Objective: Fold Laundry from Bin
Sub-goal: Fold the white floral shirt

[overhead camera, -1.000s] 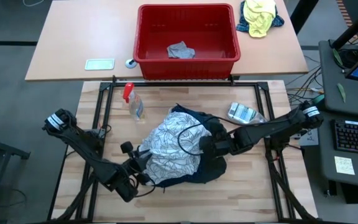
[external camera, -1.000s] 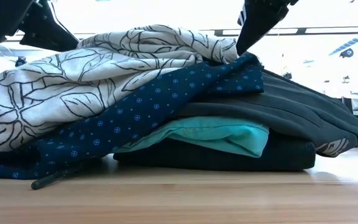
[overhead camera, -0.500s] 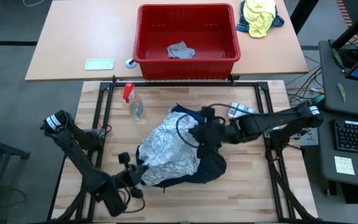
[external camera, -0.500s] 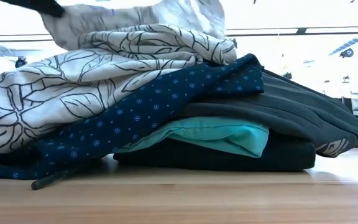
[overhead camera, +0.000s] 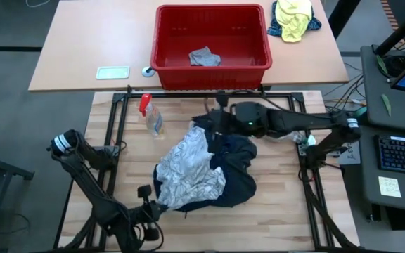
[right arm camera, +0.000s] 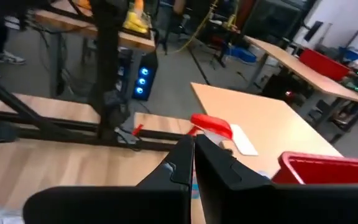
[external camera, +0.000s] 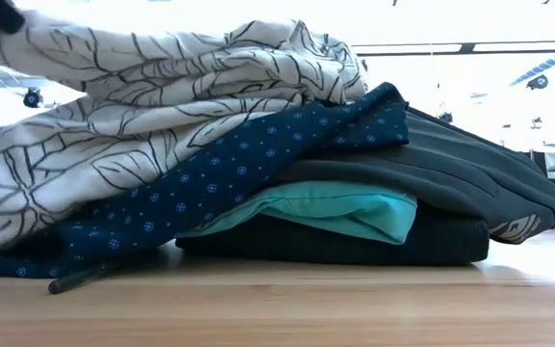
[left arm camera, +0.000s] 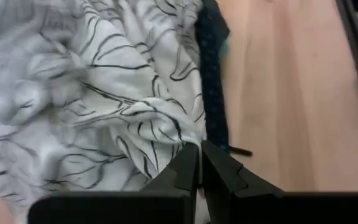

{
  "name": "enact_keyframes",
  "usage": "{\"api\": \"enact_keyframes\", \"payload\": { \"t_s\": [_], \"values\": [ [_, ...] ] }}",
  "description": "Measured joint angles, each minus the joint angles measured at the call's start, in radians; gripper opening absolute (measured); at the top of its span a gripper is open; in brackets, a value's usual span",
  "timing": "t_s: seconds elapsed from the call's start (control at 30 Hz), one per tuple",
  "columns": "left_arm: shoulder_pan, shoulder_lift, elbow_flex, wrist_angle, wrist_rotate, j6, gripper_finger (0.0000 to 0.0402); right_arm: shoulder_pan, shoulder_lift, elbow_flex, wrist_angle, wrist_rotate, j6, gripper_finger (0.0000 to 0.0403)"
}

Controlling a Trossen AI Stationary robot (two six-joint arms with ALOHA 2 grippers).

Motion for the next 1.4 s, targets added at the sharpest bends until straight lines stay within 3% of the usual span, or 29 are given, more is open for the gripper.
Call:
{"api": "enact_keyframes", "payload": {
  "t_s": [0.13, 0.33, 0.43, 0.6, 0.7, 0.9, 1.1, 1.27, 1.4],
  "values": [
    [0.003, 0.035, 0.000, 0.016, 0.017, -0.032, 0.0000, -0.024, 0.066, -0.001, 0.055, -0.056, -0.029, 0.0008],
    [0.007, 0.049, 0.000, -0.088, 0.046, -0.272, 0.0000, -0.028, 0.094, -0.002, -0.001, -0.022, -0.053, 0.0008],
    [0.005, 0.038, 0.000, -0.160, 0.114, -0.370, 0.0000, -0.028, 0.053, -0.002, -0.099, -0.021, 0.027, 0.0009],
    [0.003, 0.014, 0.000, -0.242, 0.157, -0.399, 0.0000, -0.028, -0.010, -0.002, -0.395, -0.031, 0.168, 0.0009],
    [0.012, -0.006, 0.001, -0.292, 0.158, -0.422, 0.0002, -0.028, -0.024, -0.004, -0.561, -0.121, 0.317, 0.0021],
    [0.016, -0.036, 0.049, -0.374, 0.165, -0.457, 0.0050, -0.011, -0.025, -0.051, -0.690, -0.262, 0.523, 0.0100],
    [0.016, -0.037, 0.157, -0.453, 0.169, -0.325, 0.0112, 0.016, -0.053, -0.180, -0.696, -0.290, 0.702, 0.0206],
    [0.034, -0.038, 0.198, -0.449, 0.005, -0.155, 0.0128, 0.051, -0.079, -0.353, -0.496, -0.292, 0.804, 0.0280],
    [0.089, -0.038, 0.148, -0.445, -0.026, -0.108, 0.0120, 0.061, -0.096, -0.447, -0.338, -0.293, 0.848, 0.0318]
  ]
}}
